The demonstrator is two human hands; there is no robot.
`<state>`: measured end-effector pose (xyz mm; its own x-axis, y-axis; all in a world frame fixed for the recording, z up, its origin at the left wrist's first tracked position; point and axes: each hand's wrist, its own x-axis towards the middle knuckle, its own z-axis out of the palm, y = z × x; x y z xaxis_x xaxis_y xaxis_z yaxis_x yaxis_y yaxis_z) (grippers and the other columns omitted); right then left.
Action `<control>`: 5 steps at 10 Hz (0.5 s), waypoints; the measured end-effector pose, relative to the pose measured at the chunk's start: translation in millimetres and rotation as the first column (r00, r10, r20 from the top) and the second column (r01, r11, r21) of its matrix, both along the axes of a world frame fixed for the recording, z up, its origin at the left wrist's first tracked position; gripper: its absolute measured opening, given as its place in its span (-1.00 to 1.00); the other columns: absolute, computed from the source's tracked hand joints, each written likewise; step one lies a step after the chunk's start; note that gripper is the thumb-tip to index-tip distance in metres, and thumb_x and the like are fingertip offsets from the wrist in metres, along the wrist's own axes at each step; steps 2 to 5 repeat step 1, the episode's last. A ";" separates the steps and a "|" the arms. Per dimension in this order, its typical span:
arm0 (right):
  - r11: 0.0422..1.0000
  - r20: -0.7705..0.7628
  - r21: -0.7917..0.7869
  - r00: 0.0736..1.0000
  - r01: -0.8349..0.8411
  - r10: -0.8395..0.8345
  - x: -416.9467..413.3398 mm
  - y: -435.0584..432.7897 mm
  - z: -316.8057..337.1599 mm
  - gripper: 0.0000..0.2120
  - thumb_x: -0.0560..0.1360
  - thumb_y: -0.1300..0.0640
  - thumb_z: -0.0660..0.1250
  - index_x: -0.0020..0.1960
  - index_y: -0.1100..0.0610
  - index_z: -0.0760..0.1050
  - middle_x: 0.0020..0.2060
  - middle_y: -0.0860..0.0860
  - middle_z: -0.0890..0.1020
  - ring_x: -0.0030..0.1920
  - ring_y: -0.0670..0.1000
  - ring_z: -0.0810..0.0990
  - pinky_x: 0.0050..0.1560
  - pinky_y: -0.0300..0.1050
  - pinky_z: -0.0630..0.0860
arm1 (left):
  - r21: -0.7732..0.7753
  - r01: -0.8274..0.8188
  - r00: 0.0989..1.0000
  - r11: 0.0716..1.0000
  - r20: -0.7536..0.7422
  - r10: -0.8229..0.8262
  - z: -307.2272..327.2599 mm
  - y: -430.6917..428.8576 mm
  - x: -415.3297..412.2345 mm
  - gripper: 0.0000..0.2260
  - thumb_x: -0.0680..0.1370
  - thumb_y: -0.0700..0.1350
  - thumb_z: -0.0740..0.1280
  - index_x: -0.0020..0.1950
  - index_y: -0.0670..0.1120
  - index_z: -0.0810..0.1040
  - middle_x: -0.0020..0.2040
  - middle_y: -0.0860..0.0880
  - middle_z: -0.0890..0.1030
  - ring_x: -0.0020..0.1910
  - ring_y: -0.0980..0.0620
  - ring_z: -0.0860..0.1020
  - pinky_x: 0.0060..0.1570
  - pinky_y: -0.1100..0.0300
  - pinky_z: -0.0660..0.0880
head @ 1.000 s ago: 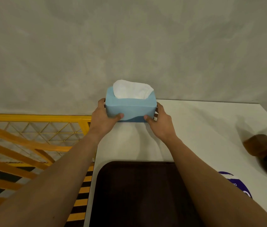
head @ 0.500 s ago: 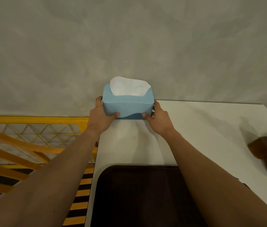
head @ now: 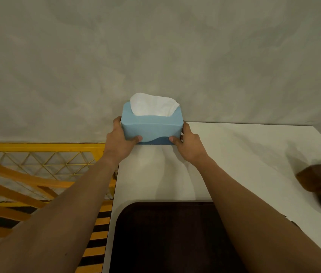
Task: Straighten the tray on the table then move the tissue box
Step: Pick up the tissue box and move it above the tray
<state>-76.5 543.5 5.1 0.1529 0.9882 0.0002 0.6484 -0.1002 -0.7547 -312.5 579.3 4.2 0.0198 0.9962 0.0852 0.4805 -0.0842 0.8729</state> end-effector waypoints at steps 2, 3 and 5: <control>0.999 0.013 -0.030 1.000 -0.013 0.014 -0.3 -1.0 9.3 -0.34 0.58 -0.01 0.38 0.55 0.11 0.15 0.33 0.13 0.54 0.27 0.21 0.55 0.11 -0.06 0.44 | -0.020 0.041 0.999 0.999 0.017 -0.041 8.7 -3.3 -1.4 -0.15 0.45 -0.06 0.58 0.57 -0.05 0.13 0.29 -0.04 0.50 0.15 0.01 0.45 0.01 0.16 0.44; 0.999 0.013 -0.030 1.000 -0.013 0.014 -0.3 -1.0 9.3 -0.34 0.58 -0.01 0.38 0.55 0.11 0.15 0.33 0.13 0.54 0.27 0.21 0.55 0.11 -0.06 0.44 | -0.020 0.041 0.999 0.999 0.017 -0.041 8.7 -3.3 -1.4 -0.15 0.45 -0.06 0.58 0.57 -0.05 0.13 0.29 -0.04 0.50 0.15 0.01 0.45 0.01 0.16 0.44; 0.999 0.013 -0.030 1.000 -0.013 0.014 -0.3 -1.0 9.3 -0.34 0.58 -0.01 0.38 0.55 0.11 0.15 0.33 0.13 0.54 0.27 0.21 0.55 0.11 -0.06 0.44 | -0.020 0.041 0.999 0.999 0.017 -0.041 8.7 -3.3 -1.4 -0.15 0.45 -0.06 0.58 0.57 -0.05 0.13 0.29 -0.04 0.50 0.15 0.01 0.45 0.01 0.16 0.44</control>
